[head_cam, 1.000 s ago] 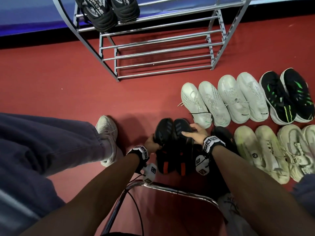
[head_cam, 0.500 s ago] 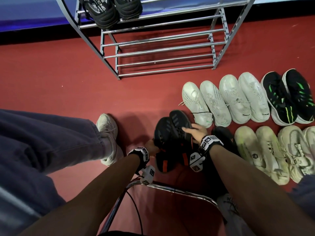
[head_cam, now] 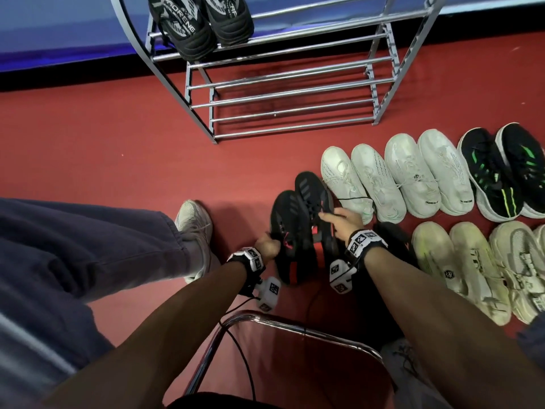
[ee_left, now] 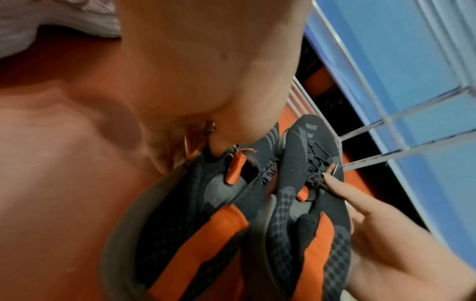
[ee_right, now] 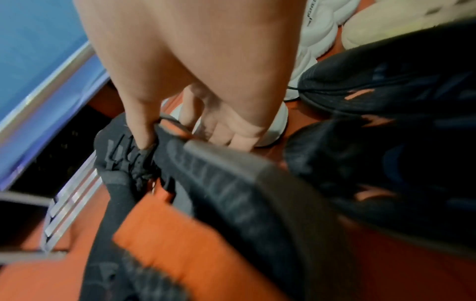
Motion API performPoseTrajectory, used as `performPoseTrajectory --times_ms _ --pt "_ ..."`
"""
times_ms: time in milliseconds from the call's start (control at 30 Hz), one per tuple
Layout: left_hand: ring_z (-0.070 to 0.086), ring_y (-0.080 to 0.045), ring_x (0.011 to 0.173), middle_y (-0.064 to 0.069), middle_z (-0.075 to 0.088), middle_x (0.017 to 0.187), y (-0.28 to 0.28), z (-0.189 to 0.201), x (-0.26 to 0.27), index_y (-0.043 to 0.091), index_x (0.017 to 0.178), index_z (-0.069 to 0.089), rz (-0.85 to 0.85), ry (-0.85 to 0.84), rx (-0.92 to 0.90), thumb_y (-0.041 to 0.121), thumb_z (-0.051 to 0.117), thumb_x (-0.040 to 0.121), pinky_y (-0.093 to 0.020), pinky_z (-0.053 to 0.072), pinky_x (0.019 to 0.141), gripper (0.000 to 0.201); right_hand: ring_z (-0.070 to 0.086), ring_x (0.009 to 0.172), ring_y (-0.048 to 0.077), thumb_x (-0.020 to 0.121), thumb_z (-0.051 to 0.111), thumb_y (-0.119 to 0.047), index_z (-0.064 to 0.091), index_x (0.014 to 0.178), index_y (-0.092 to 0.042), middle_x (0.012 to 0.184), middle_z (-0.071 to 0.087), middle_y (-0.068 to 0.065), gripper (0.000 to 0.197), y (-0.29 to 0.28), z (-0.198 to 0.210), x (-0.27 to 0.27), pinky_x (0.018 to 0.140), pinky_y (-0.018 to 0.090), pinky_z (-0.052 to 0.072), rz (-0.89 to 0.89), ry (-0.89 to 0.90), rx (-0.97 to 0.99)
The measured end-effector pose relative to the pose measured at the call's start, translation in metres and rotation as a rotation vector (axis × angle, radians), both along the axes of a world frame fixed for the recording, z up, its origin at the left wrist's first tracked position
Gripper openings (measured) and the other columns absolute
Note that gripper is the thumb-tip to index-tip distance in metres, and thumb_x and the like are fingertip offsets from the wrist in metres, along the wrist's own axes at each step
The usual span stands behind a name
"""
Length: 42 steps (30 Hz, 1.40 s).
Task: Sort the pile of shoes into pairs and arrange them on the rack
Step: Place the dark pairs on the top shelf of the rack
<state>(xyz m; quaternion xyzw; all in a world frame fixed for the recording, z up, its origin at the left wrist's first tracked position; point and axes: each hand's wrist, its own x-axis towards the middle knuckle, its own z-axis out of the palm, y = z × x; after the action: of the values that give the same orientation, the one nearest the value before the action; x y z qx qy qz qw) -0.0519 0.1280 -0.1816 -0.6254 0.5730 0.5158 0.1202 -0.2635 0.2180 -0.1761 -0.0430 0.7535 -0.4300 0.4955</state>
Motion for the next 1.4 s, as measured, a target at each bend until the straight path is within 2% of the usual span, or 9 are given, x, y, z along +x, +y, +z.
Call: performPoseTrajectory --times_ms 100,233,333,600,700,833,933,1033,1400 --pt "0.064 -0.027 0.068 -0.010 0.069 0.090 -0.015 0.035 -0.020 0.007 0.107 0.069 0.080 0.083 -0.036 0.012 0.058 0.096 -0.019 0.048 0.044 0.016 0.069 0.107 0.017 0.066 0.089 -0.043 0.075 0.110 -0.021 0.109 0.075 -0.002 0.052 -0.017 0.028 -0.007 0.102 0.038 0.051 -0.151 -0.078 -0.150" --pt "0.072 -0.027 0.090 -0.010 0.075 0.104 -0.047 0.065 -0.041 0.008 0.111 0.067 0.181 0.192 -0.130 0.027 0.069 0.083 -0.037 0.061 0.077 0.033 0.065 0.115 0.012 0.082 0.073 -0.051 0.072 0.115 -0.030 0.115 0.073 -0.007 0.040 -0.045 0.083 -0.019 0.109 0.039 0.046 -0.058 -0.120 -0.329" --pt "0.068 -0.023 0.080 -0.009 0.073 0.094 -0.073 0.108 -0.051 0.001 0.105 0.071 0.179 0.234 -0.202 0.015 0.067 0.090 -0.025 0.054 0.057 0.021 0.064 0.117 0.012 0.079 0.079 -0.047 0.062 0.132 -0.021 0.123 0.070 -0.002 0.061 -0.066 0.124 -0.029 0.109 0.037 0.045 -0.066 -0.156 -0.393" --pt "0.069 -0.025 0.071 -0.016 0.076 0.090 -0.133 0.236 -0.066 0.001 0.098 0.074 0.212 0.453 -0.310 0.032 0.065 0.096 -0.036 0.058 0.067 0.032 0.072 0.083 0.017 0.071 0.076 0.014 0.066 0.097 -0.007 0.094 0.075 0.007 0.035 -0.110 0.252 -0.016 0.091 0.043 0.056 0.000 0.036 -0.609" --pt "0.065 -0.022 0.059 -0.014 0.073 0.078 -0.151 0.296 -0.070 0.006 0.082 0.070 0.199 0.564 -0.351 0.025 0.061 0.099 -0.031 0.055 0.059 0.026 0.069 0.095 0.029 0.079 0.071 0.007 0.064 0.116 -0.005 0.111 0.071 0.018 0.040 -0.121 0.300 -0.014 0.092 0.045 0.055 -0.044 -0.042 -0.738" --pt "0.061 -0.011 0.044 -0.004 0.067 0.062 -0.170 0.363 -0.075 0.012 0.074 0.064 0.152 0.630 -0.433 0.019 0.053 0.104 -0.023 0.051 0.048 0.033 0.070 0.104 0.033 0.088 0.066 -0.003 0.055 0.128 -0.031 0.120 0.070 0.013 0.050 -0.137 0.364 -0.016 0.086 0.047 0.058 0.116 -0.082 -0.804" --pt "0.059 -0.013 0.043 -0.007 0.062 0.060 -0.181 0.395 -0.081 0.008 0.076 0.064 0.168 0.694 -0.407 0.017 0.054 0.104 -0.025 0.052 0.045 0.030 0.072 0.090 0.028 0.084 0.072 -0.014 0.045 0.131 -0.016 0.112 0.069 0.017 0.054 -0.152 0.401 -0.025 0.079 0.041 0.061 0.057 0.026 -0.694" --pt "0.061 -0.016 0.045 -0.007 0.065 0.058 -0.187 0.419 -0.093 0.003 0.081 0.064 0.199 0.789 -0.359 0.016 0.059 0.101 -0.027 0.055 0.046 0.024 0.073 0.090 0.031 0.066 0.081 -0.027 0.046 0.126 -0.009 0.112 0.067 0.022 0.071 -0.164 0.424 -0.041 0.082 0.053 0.059 -0.036 0.089 -0.648" --pt "0.071 -0.024 0.074 -0.014 0.074 0.095 -0.202 0.412 -0.154 0.004 0.112 0.066 0.422 0.962 -0.206 0.031 0.051 0.106 -0.034 0.061 0.066 0.032 0.071 0.091 0.031 0.095 0.058 -0.013 0.054 0.131 -0.007 0.114 0.070 0.018 0.036 -0.171 0.409 -0.095 0.079 0.043 0.060 -0.117 -0.040 -0.726"
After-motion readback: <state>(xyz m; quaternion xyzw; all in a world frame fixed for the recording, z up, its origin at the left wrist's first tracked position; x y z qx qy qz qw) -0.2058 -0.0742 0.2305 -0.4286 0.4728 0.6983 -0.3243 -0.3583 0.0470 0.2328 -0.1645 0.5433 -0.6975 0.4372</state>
